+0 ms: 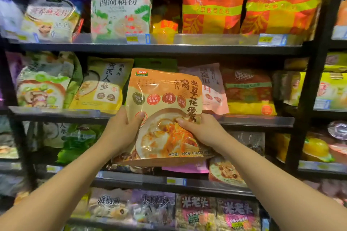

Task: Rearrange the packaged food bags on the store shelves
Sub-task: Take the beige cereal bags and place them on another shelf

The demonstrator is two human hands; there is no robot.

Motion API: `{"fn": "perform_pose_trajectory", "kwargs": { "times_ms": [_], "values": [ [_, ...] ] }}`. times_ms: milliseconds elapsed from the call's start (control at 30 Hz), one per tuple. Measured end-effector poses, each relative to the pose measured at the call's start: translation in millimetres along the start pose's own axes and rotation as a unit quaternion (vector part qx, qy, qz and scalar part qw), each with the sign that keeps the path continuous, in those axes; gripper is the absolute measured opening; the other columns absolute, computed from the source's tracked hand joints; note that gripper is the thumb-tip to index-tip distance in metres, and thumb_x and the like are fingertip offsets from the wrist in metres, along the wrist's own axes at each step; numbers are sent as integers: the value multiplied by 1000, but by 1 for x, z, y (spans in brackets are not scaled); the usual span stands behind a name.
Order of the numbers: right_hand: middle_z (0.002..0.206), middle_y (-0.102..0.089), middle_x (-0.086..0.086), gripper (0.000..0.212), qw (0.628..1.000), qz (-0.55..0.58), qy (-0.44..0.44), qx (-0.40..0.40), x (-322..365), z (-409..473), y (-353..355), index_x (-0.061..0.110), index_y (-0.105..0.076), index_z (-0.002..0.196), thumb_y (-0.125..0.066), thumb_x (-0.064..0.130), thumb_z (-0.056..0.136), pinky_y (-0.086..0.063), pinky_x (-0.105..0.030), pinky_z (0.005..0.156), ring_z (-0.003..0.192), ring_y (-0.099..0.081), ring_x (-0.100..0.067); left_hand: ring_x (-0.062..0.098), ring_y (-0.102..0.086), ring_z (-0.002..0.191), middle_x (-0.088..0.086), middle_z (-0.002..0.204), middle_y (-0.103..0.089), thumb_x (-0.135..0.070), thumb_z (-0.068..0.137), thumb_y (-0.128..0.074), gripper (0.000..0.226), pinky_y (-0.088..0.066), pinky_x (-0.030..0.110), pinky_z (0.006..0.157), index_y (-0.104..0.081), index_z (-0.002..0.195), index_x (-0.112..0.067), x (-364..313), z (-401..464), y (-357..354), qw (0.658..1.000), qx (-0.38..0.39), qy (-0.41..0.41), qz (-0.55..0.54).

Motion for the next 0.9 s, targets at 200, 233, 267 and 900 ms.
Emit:
{"fn": "perform_pose_trajectory", "kwargs": {
  "times_ms": [200, 233, 267, 900],
  "values": [
    [122, -76, 5, 41, 996, 33, 61, 61, 33, 16, -45, 24, -71, 131, -71, 46, 96, -52, -46, 107, 115, -69, -18, 15, -59, 105, -12, 114, -62, -52, 101, -54, 38, -46, 31, 76, -52, 130, -28, 11, -20, 61, 997, -61, 24, 37],
    [121, -76, 5, 41, 994, 38, 69, 70, 38, 18, -52, 23, -72, 130, -71, 46, 96, -53, -45, 106, 114, -70, -18, 15, -59, 107, -12, 117, -63, -51, 101, -54, 43, -46, 34, 81, -51, 135, -26, 11, -24, 70, 996, -73, 29, 39],
    [120, -77, 5, 40, 993, 44, 78, 78, 42, 20, -59, 23, -72, 129, -72, 46, 96, -53, -45, 105, 113, -70, -17, 14, -60, 109, -12, 119, -63, -50, 101, -55, 44, -47, 36, 84, -51, 138, -25, 13, -30, 79, 995, -83, 34, 36],
    [119, -77, 13, 35, 940, 115, 200, 253, 183, 2, -293, 34, -76, 121, -72, 55, 92, -54, -43, 104, 113, -71, -13, -6, -58, 92, -23, 105, -63, -52, 100, -56, 30, -42, 17, 65, -50, 123, -33, 111, -148, 302, 944, -255, 157, 139]
  ]
}}
Point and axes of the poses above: each hand's wrist, its own z-axis towards the middle knuckle, its own y-axis out of the back of the hand, x = y × z, the point moved 5 cm from there along z, towards the middle knuckle
